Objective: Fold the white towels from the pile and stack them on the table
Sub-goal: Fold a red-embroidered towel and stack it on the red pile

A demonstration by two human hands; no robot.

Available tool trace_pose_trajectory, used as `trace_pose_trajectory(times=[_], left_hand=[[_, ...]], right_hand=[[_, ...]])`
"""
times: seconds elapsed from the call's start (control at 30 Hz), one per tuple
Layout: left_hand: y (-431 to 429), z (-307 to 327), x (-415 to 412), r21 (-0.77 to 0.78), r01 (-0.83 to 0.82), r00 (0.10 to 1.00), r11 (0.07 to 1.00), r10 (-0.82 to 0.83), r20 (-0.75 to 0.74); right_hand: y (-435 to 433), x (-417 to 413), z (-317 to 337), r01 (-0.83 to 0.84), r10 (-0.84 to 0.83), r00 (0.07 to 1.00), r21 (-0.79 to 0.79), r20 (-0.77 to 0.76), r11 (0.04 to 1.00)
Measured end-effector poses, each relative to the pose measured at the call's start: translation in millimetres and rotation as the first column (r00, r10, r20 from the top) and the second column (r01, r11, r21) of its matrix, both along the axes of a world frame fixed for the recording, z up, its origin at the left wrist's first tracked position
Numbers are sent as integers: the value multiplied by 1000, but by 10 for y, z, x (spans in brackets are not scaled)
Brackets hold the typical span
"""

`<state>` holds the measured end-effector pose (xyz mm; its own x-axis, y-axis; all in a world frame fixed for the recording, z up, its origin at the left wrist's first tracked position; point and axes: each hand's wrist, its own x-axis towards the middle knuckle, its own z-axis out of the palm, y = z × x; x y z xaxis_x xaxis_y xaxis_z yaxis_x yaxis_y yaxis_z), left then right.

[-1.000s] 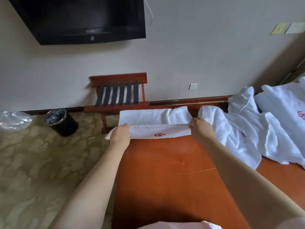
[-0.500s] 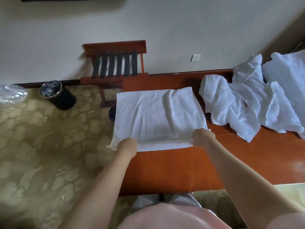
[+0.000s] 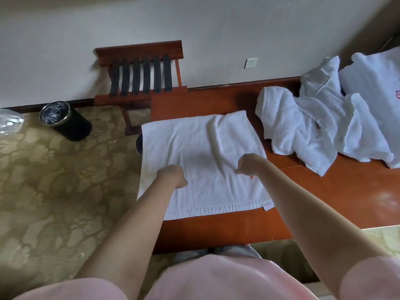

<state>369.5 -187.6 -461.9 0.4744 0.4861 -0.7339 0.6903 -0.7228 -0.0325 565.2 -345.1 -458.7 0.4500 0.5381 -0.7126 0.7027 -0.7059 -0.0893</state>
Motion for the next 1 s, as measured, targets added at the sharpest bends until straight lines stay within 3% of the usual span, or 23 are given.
trace_pose_trajectory(times=[0.2, 0.4, 0.53, 0.73, 0.9, 1.0], left_hand=[[373, 102, 453, -29, -95, 966, 995, 99, 239], [747, 102, 1024, -37, -80, 940, 996, 88, 331], [929, -107, 1310, -28, -110, 919, 994, 112, 377], [973, -427, 1486, -65, -88, 962, 994, 102, 254], [893, -642, 1430, -33, -47, 977, 998, 53, 207], [896, -699, 1416, -19, -30, 977, 999, 33, 211]], right_hand=[[335, 296, 35, 25, -30, 999, 116, 35, 993], [517, 741, -91, 247, -269, 962, 266, 52, 932], [630, 1034, -238, 440, -477, 879, 389, -3, 809], [929, 1328, -553, 626, -689, 717, 530, -103, 572], [1084, 1364, -659, 644, -730, 667, 607, -147, 466], [994, 1430, -673, 659, -824, 548, 680, -142, 321]])
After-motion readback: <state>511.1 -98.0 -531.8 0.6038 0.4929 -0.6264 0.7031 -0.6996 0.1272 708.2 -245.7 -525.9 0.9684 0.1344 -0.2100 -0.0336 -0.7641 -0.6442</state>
